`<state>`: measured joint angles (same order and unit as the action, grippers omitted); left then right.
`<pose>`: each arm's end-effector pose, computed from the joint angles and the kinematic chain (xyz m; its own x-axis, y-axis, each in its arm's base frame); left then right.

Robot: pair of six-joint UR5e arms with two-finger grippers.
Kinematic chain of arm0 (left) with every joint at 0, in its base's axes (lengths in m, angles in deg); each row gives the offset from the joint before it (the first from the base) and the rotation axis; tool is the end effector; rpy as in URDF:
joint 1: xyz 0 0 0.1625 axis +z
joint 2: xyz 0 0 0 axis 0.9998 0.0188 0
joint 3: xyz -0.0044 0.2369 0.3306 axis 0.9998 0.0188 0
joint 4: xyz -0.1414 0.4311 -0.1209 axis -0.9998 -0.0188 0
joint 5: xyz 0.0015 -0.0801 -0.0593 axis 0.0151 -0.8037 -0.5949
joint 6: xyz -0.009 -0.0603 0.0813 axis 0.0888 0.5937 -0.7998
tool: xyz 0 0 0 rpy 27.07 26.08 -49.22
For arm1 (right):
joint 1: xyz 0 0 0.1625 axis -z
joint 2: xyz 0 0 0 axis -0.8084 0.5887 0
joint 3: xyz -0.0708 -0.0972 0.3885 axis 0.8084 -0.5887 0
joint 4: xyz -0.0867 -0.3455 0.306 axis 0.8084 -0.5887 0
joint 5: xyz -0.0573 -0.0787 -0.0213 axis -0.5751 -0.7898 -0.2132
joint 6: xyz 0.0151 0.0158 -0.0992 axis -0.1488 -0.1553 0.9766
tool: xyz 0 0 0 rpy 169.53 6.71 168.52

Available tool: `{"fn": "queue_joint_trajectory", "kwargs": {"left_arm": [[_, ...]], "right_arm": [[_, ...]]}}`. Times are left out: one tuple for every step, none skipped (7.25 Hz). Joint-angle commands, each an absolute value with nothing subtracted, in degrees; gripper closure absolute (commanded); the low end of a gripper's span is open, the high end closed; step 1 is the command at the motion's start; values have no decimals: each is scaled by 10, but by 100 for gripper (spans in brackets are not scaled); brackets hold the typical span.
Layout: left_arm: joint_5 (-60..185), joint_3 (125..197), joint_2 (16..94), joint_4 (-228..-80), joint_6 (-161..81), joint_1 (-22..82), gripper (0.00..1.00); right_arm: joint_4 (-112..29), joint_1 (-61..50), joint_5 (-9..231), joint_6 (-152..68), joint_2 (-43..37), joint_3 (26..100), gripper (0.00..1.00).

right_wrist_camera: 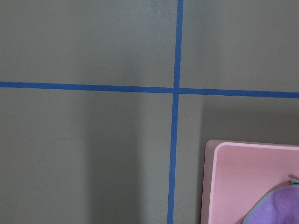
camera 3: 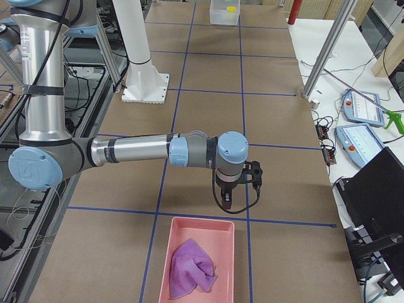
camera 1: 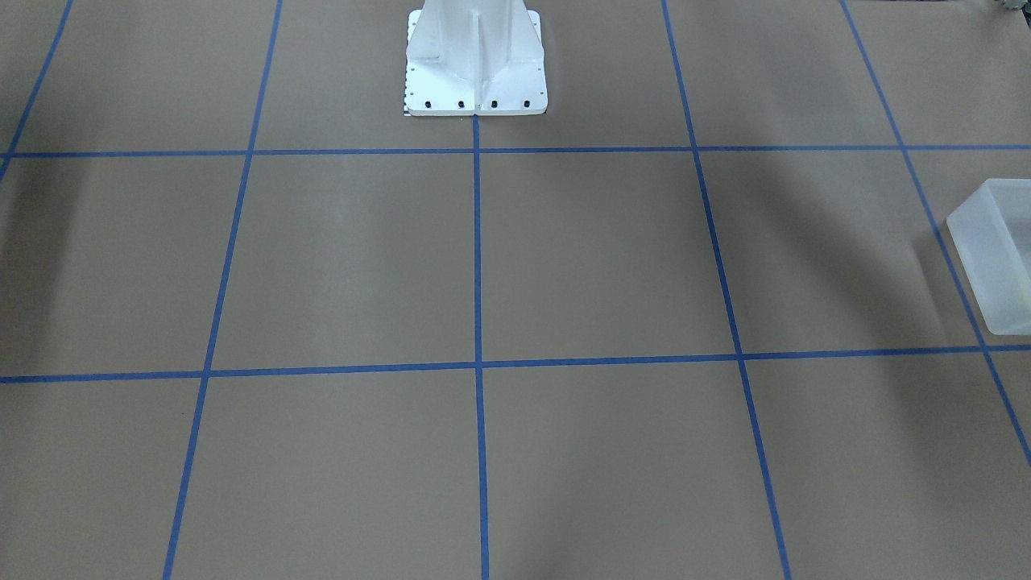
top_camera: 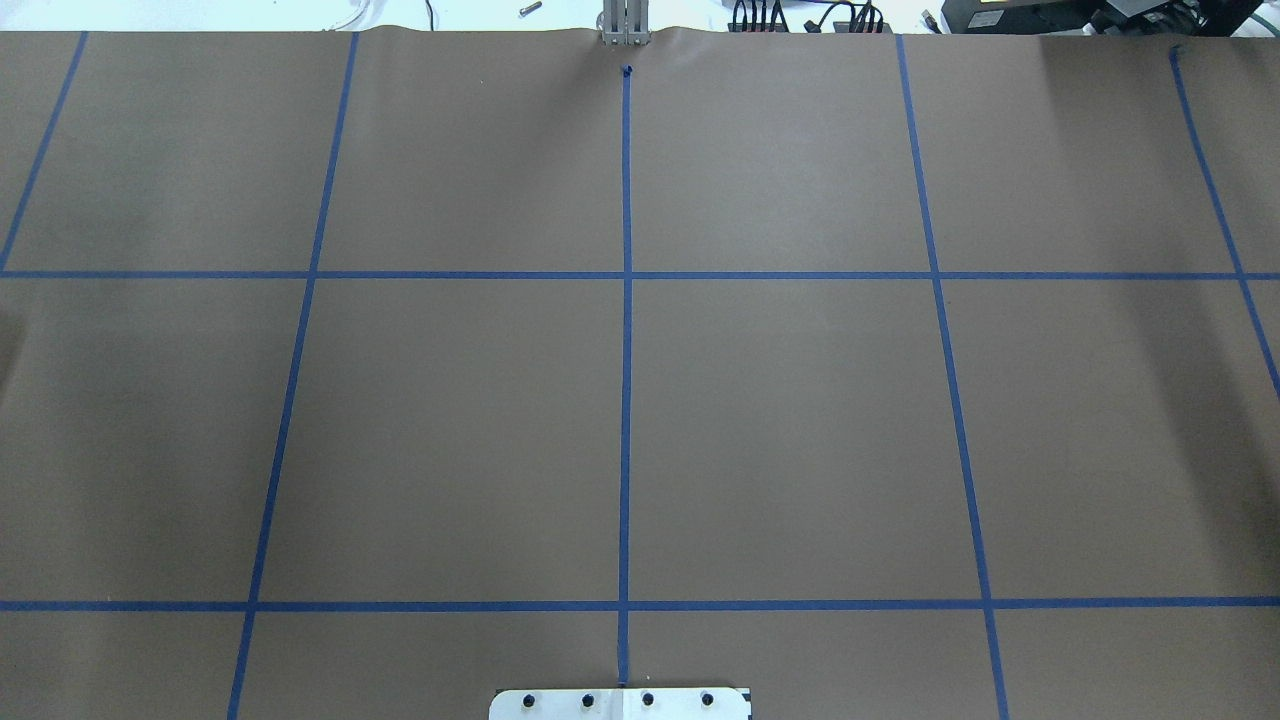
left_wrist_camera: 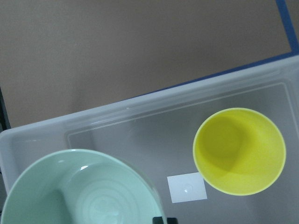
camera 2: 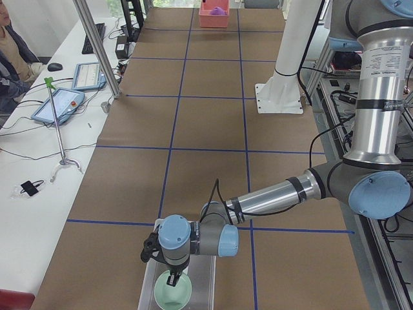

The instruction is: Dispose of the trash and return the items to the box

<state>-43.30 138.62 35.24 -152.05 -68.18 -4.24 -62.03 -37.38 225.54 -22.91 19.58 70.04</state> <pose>-0.0997 -0.5137 0.8121 0.7841 0.2135 -0.5827 -0.1300 0.9746 0.1822 0.0710 -0.5284 0.5766 0.6799 -0.0368 0.7324 0.0062 0.9990 0.0445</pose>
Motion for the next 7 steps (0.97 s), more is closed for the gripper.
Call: {"fn": "queue_joint_trajectory", "kwargs": {"left_arm": [[-433,1385,337,-1544,-654,-38,100],[-433,1380,338,-1546,-647,-36,100],[-433,1378,338,-1546,-640,-35,100],[-433,1378,338,-1551,-629,-30,100],[-435,1376,338,-1559,-609,-23,100],[-436,1374,338,-1571,-586,-13,100],[-435,1366,338,-1582,-580,-3,100]], "right_arm": [[-621,-374,2255,-229,200,707,0],[-621,-373,2255,-230,200,708,0],[-621,-370,2256,-241,200,708,0],[-621,-369,2256,-243,200,709,0],[-621,-369,2256,-243,201,709,0],[-620,-369,2256,-243,201,708,0],[-621,-369,2256,-243,201,709,0]]}}
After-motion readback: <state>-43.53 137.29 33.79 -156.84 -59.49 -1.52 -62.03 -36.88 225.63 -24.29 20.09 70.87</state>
